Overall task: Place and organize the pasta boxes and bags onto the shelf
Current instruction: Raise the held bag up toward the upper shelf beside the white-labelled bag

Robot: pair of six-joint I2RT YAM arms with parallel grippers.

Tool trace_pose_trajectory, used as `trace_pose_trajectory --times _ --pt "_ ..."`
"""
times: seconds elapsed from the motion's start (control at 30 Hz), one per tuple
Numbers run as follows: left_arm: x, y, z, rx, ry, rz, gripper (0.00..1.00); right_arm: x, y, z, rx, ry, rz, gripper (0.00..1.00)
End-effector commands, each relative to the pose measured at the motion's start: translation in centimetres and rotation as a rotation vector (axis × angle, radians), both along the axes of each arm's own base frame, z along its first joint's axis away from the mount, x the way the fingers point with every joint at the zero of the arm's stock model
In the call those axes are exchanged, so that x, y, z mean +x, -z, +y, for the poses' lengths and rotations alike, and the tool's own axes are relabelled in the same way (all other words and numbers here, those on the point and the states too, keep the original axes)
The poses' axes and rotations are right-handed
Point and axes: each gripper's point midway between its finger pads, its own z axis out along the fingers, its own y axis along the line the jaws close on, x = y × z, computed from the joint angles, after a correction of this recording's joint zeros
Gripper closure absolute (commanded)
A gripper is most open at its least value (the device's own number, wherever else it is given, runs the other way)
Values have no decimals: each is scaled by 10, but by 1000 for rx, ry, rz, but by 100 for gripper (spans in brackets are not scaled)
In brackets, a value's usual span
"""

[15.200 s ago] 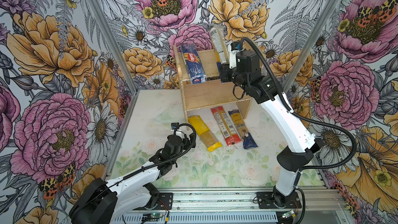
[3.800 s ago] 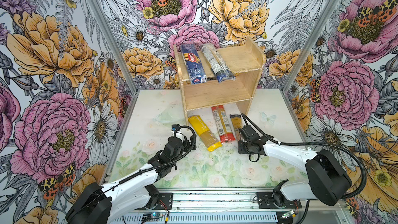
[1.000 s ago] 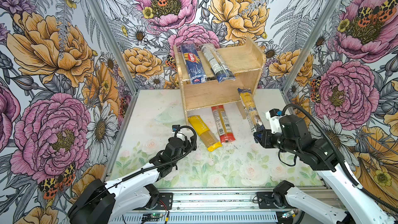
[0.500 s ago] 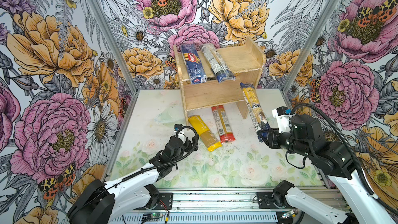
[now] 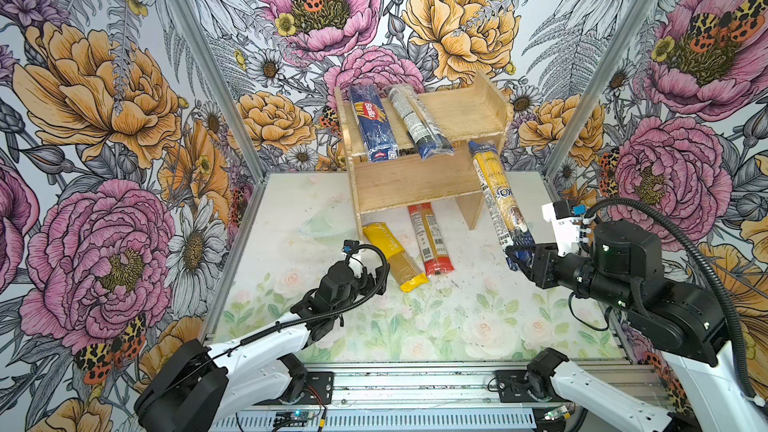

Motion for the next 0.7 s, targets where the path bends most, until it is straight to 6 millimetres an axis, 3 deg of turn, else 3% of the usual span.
trace_pose_trajectory --times 0.0,0.67 --pt "-4 -9 -13 -3 73 -43 1 5 -62 3 77 -20 -226 100" --pt "-10 -25 -20 5 120 -113 1 42 -115 1 -44 43 -344 100"
